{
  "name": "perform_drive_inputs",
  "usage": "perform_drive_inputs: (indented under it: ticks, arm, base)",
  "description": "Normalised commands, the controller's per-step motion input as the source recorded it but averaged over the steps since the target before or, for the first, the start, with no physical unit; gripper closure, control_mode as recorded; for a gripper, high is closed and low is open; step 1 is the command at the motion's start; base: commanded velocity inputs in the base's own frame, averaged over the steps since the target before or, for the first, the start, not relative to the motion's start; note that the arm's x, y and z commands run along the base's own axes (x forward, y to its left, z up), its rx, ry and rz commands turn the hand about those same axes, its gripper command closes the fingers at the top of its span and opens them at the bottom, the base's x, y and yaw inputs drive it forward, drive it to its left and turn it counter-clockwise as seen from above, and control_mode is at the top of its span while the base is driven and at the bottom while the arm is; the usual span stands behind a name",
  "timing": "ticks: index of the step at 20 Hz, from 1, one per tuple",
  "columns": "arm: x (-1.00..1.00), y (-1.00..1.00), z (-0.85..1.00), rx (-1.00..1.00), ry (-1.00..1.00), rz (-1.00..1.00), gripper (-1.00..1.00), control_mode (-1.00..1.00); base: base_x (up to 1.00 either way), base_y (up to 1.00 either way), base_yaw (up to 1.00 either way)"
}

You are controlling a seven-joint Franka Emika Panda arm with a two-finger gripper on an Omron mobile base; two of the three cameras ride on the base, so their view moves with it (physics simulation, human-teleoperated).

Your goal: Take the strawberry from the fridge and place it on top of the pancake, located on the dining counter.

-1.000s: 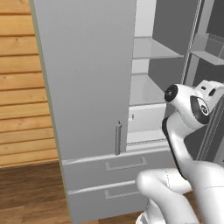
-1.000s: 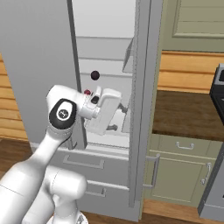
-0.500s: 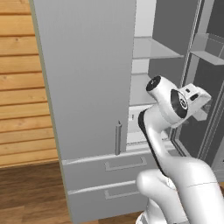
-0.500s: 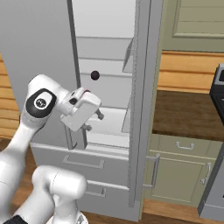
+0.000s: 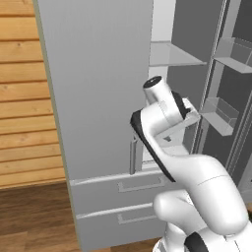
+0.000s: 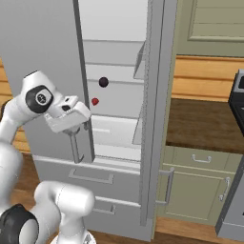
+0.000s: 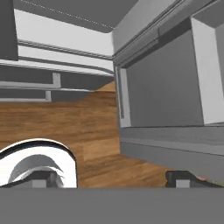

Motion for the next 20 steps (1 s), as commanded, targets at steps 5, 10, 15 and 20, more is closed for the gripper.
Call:
perform_drive_inputs:
  ticks: [5, 10, 15, 20]
  arm:
    - [0.65, 0.42, -0.38, 0.3, -0.08, 0.43, -1.0, -1.0]
    - [0.44, 0.37, -0.67, 0.29, -0.24, 0.24, -1.0, -1.0]
    - [0.44, 0.34, -0.19, 0.21, -0.02, 0.0, -1.0, -1.0]
    - [0.38, 0.56, -0.21, 0.03, -0.11, -0.04, -1.0, -1.0]
  base:
    - [0.0, 0.0, 0.0]
    - [0.0, 0.0, 0.0]
    - [0.0, 0.0, 0.0]
    - [0.0, 0.0, 0.0]
